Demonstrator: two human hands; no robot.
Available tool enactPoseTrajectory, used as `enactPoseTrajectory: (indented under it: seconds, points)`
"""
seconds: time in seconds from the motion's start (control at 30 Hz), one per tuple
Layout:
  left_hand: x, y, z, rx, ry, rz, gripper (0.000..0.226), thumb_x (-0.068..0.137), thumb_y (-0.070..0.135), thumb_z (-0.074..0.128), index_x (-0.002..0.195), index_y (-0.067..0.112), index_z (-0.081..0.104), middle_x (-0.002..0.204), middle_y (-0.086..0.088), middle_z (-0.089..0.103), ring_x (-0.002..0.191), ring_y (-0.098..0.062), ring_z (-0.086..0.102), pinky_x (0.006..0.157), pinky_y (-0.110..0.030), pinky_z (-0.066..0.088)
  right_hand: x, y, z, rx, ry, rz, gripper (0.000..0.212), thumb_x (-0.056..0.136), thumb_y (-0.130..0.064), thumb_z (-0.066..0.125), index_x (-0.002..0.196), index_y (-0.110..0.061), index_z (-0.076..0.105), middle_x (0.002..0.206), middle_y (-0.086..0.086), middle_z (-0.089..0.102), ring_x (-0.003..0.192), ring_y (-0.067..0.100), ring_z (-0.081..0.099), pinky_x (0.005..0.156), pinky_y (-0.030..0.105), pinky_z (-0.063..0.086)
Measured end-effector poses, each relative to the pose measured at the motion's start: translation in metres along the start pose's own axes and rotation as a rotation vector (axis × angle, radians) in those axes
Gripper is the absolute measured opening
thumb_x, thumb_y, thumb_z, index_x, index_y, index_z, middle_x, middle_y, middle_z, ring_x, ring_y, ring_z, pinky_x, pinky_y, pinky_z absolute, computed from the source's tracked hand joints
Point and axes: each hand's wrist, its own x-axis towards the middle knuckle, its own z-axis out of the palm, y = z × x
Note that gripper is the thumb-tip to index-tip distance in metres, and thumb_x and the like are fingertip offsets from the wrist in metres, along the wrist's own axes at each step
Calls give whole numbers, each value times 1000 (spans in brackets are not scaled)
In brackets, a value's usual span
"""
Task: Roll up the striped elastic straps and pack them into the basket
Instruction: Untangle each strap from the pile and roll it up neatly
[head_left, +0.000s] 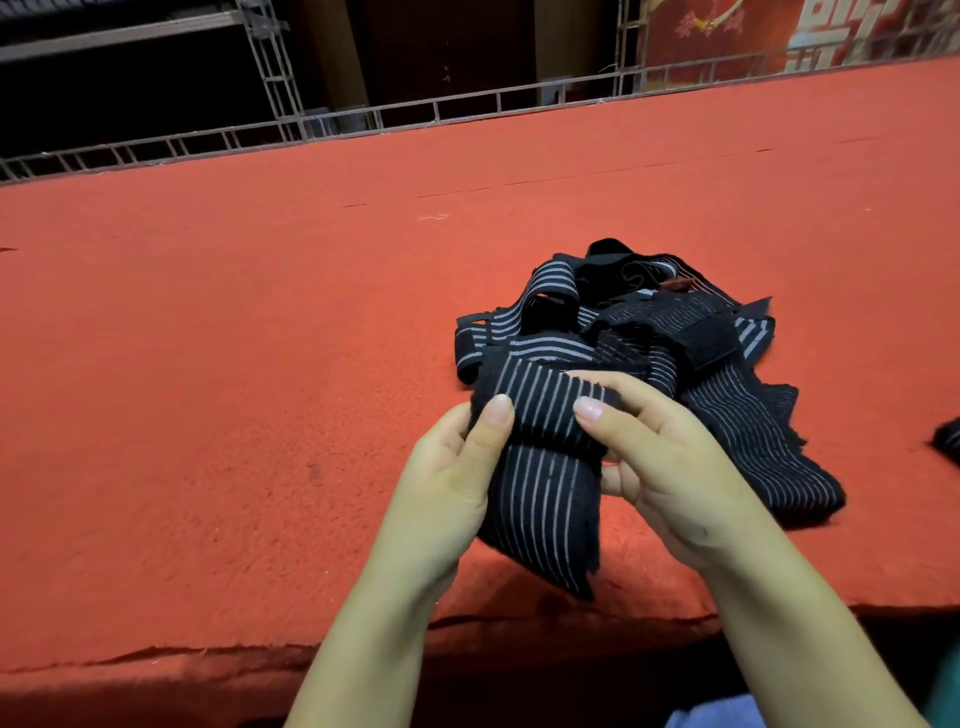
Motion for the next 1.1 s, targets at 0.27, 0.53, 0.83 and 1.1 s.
enactPoseTrajectory:
  seconds: [0.27, 0.53, 0.83, 1.1]
  points:
    - [-4, 1, 3, -10, -45, -61, 42, 95, 44, 49, 105, 6, 64, 99, -23, 70, 84, -31, 65, 84, -54, 51, 6, -2, -9, -47, 130, -146, 29, 79, -25, 58, 108, -29, 64, 96, -12, 71, 95, 10, 66, 78, 33, 58]
    - [0, 0, 3, -44, 17, -55, 31, 90, 37, 62, 93, 7, 65, 89, -24, 71, 76, -34, 65, 75, -51, 51, 5, 6, -12, -197, 82, -224, 32, 80, -25, 62, 111, -35, 64, 109, -11, 67, 105, 9, 62, 78, 30, 54]
    - [3, -1, 7, -55, 64, -84, 68, 81, 60, 56, 104, -3, 63, 95, -16, 74, 86, -27, 70, 81, -42, 53, 2, 2, 0, -572, 81, -428, 43, 75, -9, 63, 106, -39, 61, 115, -14, 62, 111, -3, 55, 88, 6, 39]
    - [5, 0, 7, -58, 98, -92, 54, 75, 64, 57, 91, 14, 72, 90, -5, 76, 84, -14, 71, 80, -36, 53, 0, 0, 0, -467, -25, -351, 34, 73, -16, 69, 100, -37, 69, 116, -10, 61, 115, -2, 54, 85, 13, 47]
